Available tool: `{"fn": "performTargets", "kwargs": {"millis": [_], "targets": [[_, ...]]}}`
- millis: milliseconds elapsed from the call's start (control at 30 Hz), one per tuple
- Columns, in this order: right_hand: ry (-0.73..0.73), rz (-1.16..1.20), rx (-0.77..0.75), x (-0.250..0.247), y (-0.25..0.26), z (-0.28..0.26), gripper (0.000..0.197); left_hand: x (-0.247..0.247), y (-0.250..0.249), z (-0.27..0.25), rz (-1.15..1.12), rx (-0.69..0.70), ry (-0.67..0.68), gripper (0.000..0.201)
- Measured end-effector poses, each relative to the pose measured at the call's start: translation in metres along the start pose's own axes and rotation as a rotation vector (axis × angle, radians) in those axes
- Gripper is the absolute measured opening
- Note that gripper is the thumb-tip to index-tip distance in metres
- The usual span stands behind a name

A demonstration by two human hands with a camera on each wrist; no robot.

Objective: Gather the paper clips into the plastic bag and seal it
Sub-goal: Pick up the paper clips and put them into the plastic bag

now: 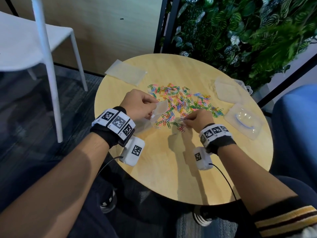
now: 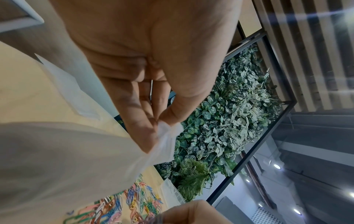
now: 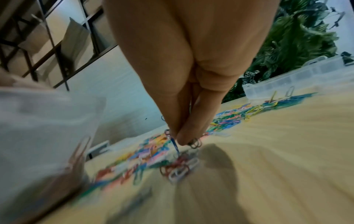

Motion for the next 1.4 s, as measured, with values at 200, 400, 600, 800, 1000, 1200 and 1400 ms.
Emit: {"fn": "performTargets", "kwargs": {"millis": [200, 400, 600, 800, 1000, 1200, 1400], "targets": [[0.2, 1.179, 0.21, -0.023, 0.029, -0.015, 0.006, 0.006, 0.0, 0.0, -0.033, -0.027, 0.03, 0.019], [0.269, 1.129, -0.008, -0.006, 0.074, -0.035, 0.007, 0.015, 0.002, -0.002, -0.063, -0.045, 0.046, 0.016], [0.065, 0.447, -0.37, 0.004, 0.071, -0.034, 0.008, 0.014, 0.004, 0.002, -0.1, -0.071, 0.044, 0.019], [0.03, -0.01, -0.512, -0.002, 0.082, -0.034, 0.032, 0.017, 0.0, 0.003, -0.074, -0.041, 0.049, 0.016], [0.031, -0.044, -0.6, -0.008, 0.092, -0.033, 0.03, 0.012, 0.001, 0.005, -0.045, -0.027, 0.031, 0.02], [-0.116, 0.401, -0.42, -0.033, 0.084, -0.014, 0.029, -0.013, 0.004, 0.014, 0.036, 0.005, -0.137, 0.01], [0.067, -0.045, -0.526, 0.015, 0.086, 0.006, 0.031, -0.07, 0.011, 0.019, -0.018, 0.034, -0.383, 0.011]]}}
Point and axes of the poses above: each hand's wrist, its own z-axis towards the middle knuckle, its own x-axis out of the palm, y = z × x, the point moved 2 cm from there along z, towards the middle knuckle, and after that the axes turned 10 degrees about -y, right-handed, at the moved point
